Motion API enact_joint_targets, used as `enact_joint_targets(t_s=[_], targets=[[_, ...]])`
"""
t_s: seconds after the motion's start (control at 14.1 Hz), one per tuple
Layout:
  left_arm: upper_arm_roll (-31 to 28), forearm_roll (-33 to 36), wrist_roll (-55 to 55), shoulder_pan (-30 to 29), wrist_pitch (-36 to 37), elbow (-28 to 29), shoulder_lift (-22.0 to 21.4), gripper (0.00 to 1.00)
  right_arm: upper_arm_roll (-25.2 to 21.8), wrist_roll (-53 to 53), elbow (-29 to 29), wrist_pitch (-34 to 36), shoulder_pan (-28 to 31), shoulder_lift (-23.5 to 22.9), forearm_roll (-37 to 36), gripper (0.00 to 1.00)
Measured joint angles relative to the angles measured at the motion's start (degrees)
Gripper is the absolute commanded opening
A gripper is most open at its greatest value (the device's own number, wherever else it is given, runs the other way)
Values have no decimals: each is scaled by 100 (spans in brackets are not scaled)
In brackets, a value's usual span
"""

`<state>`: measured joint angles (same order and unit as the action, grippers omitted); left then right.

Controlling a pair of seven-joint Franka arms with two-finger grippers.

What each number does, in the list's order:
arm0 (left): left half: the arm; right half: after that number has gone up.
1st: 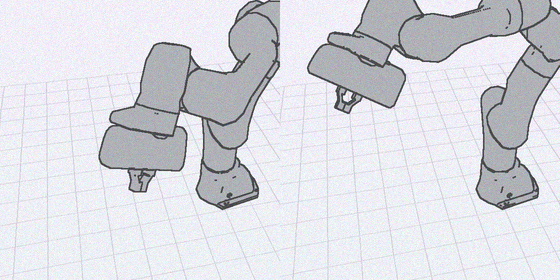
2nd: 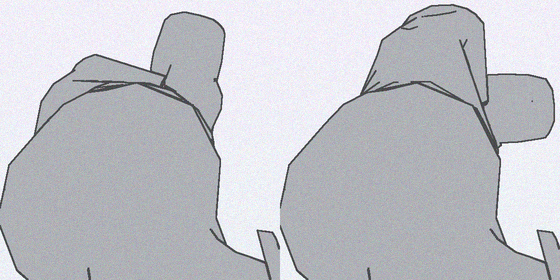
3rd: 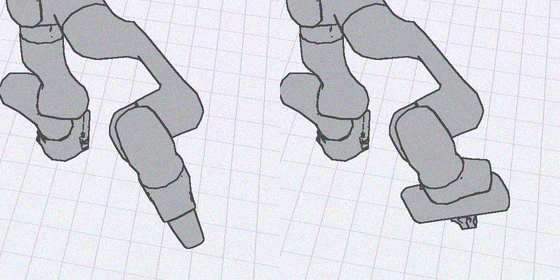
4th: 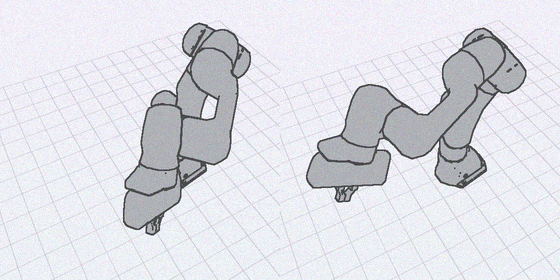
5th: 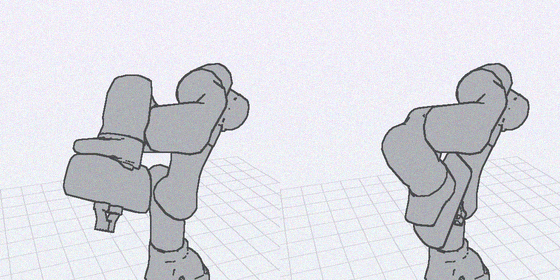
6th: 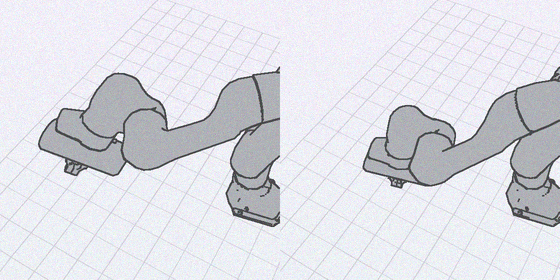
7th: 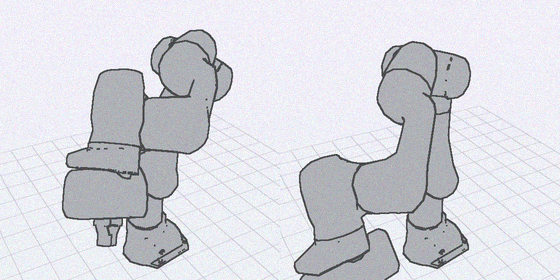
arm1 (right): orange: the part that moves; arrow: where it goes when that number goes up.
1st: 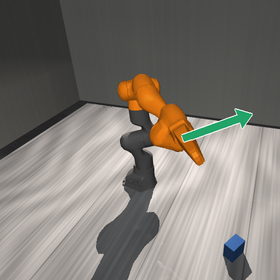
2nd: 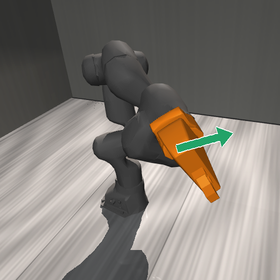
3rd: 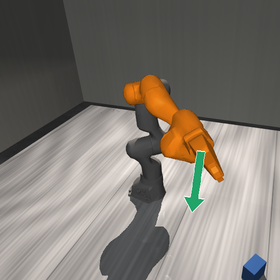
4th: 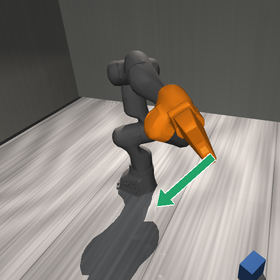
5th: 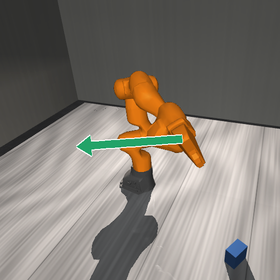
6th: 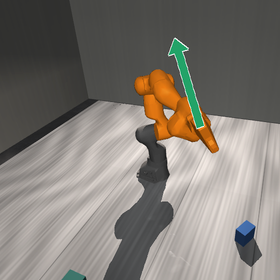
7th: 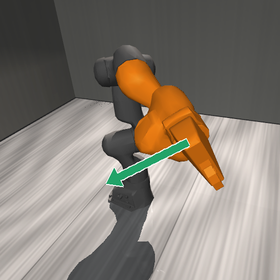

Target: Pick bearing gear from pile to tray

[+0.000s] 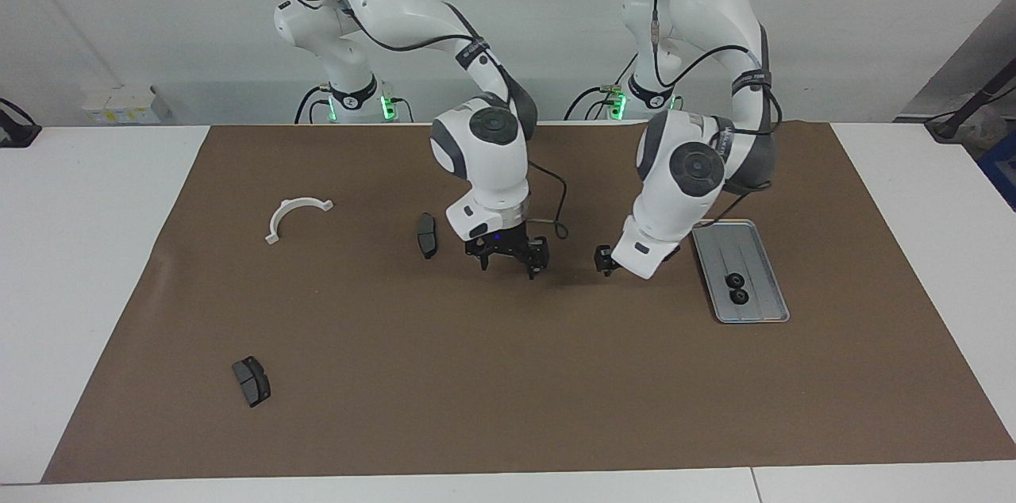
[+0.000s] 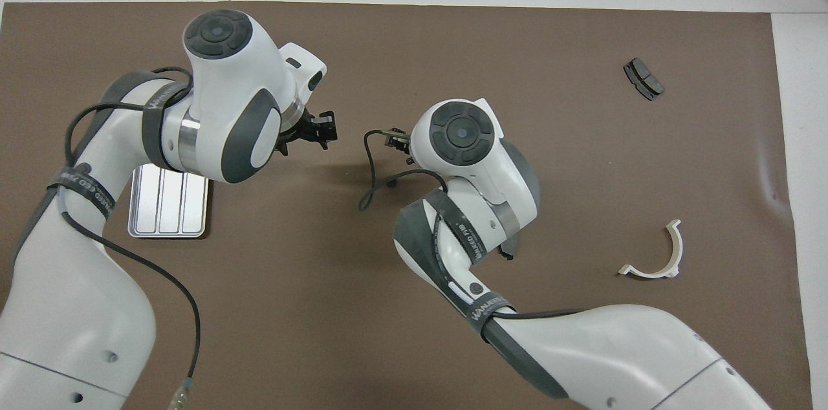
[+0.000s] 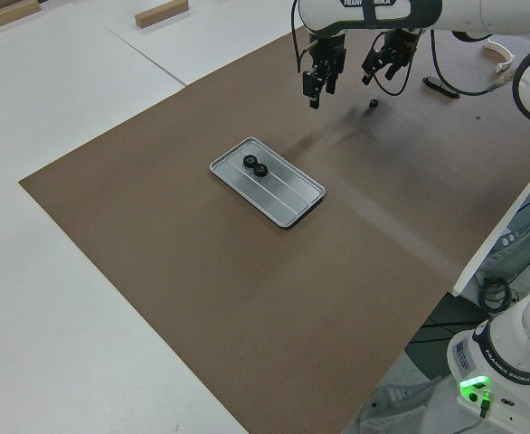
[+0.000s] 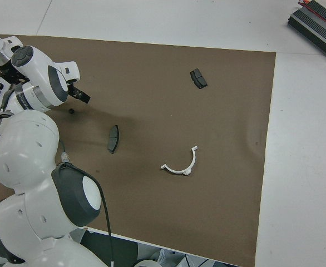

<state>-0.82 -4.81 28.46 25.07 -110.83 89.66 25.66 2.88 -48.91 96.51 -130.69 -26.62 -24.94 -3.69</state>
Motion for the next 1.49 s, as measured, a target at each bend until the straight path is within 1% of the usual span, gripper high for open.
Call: enact_joint_targets(t_s=[0.21,0.35,0.5,0.64,0.78,0.92,1.13,1.35,1.49], targets=[[-4,0,700,504,-381,95,60,65,-4,525,752,89,511,846,1,100],[-10,0,1176,781,-823,269,86,65,-6,861,988,454,812,1306,1,100],[-14,0,1461,991,-1121,425,110,63,-7,1229,1035,647,1142,1639,1,100],[-19,1,1560,1120,-1206,492,159,63,-12,1577,1006,855,1511,1937,1,100],[-25,2,1580,1197,-1221,553,209,62,-17,1918,803,1398,1856,2189,2,100],[-26,25,1581,1228,-1323,632,235,61,-21,2270,377,2044,2072,2299,58,100],[-29,36,1581,1229,-1436,711,242,60,-30,2821,-252,2911,2365,2314,317,100],[-31,42,1602,1229,-1656,742,317,60,-37,3190,-408,3564,2488,2343,354,100],[-31,81,1674,1235,-1834,744,407,58,5,3212,-407,3782,2462,2357,354,100]])
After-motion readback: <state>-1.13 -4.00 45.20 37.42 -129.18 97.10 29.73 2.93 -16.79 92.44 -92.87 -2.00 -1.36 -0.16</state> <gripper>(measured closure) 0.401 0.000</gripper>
